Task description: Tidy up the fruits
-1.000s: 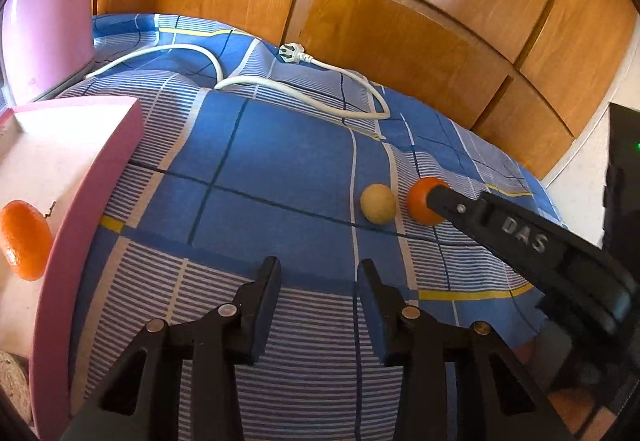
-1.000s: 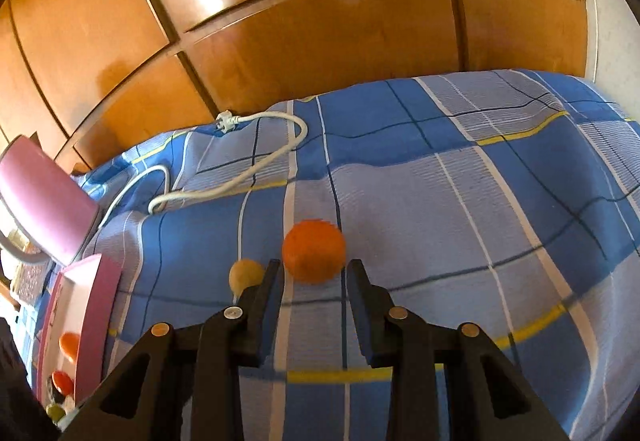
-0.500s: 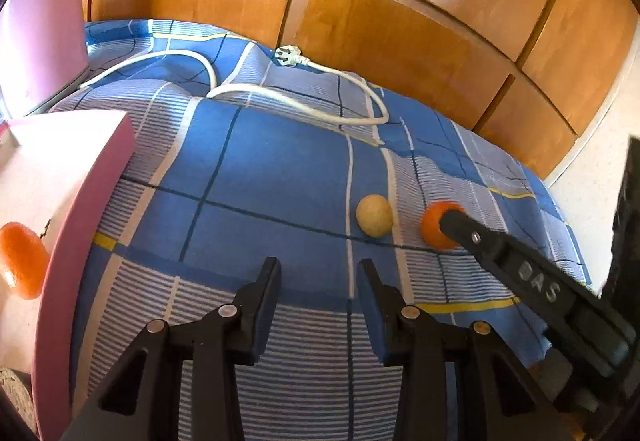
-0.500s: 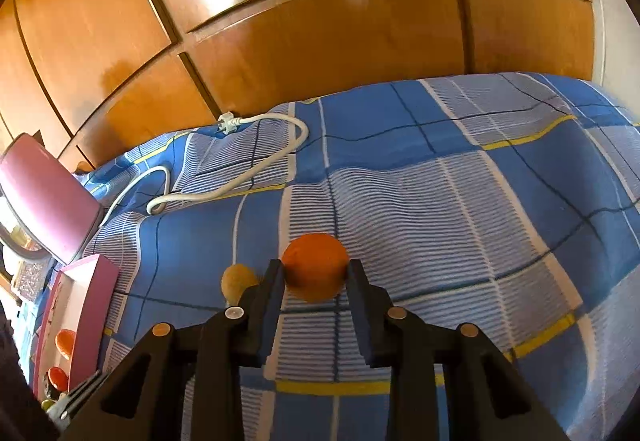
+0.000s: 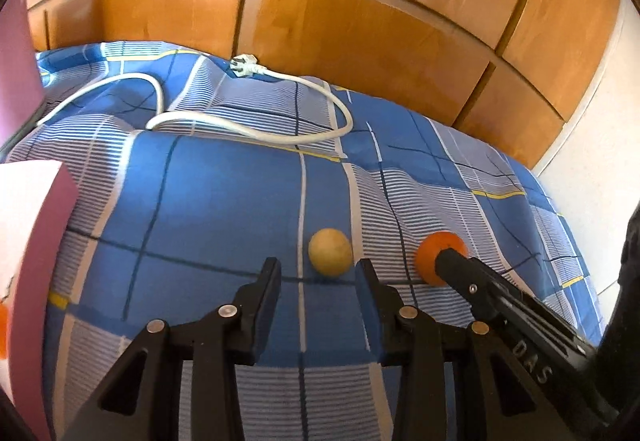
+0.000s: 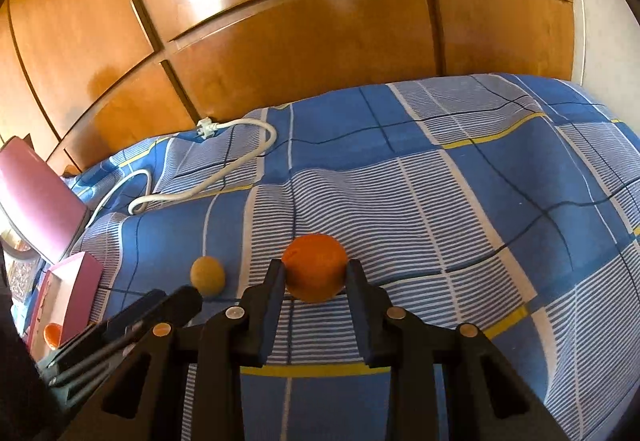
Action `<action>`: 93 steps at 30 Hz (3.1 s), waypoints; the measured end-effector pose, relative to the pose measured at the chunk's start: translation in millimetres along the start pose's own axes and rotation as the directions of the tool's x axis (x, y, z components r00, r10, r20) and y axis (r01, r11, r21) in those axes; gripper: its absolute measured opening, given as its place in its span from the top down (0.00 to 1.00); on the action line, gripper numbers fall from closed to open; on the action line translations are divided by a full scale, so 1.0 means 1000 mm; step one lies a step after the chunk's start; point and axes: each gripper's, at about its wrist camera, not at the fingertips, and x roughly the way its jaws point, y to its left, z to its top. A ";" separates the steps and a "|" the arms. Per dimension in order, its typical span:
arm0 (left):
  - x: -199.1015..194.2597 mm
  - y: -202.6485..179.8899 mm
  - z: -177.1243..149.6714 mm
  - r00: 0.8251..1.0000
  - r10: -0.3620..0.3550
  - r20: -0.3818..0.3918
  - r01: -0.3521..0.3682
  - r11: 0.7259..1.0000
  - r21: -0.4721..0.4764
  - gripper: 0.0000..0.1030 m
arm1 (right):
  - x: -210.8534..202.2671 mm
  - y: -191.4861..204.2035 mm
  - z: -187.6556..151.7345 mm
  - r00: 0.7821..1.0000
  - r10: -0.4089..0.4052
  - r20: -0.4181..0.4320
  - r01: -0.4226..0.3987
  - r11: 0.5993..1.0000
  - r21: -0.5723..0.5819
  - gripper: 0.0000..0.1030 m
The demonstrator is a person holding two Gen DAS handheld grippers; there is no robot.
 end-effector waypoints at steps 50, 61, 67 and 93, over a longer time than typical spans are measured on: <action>-0.064 0.034 -0.069 0.992 0.120 0.036 -0.118 0.992 -0.054 0.75 | -0.018 -0.001 -0.040 0.996 0.030 -0.087 -0.029 1.000 0.003 0.81; -0.061 0.032 -0.071 0.990 0.135 0.039 -0.133 0.990 -0.043 0.75 | -0.017 -0.008 -0.042 0.993 0.086 -0.075 -0.082 0.995 0.062 0.73; -0.060 0.032 -0.070 0.991 0.132 0.037 -0.130 0.990 -0.057 0.75 | -0.018 -0.006 -0.041 0.994 0.076 -0.080 -0.072 0.996 0.047 0.74; -0.059 0.032 -0.070 0.989 0.145 0.041 -0.142 0.987 -0.069 0.75 | 0.020 0.016 0.006 0.996 0.018 -0.091 -0.018 1.000 0.004 0.72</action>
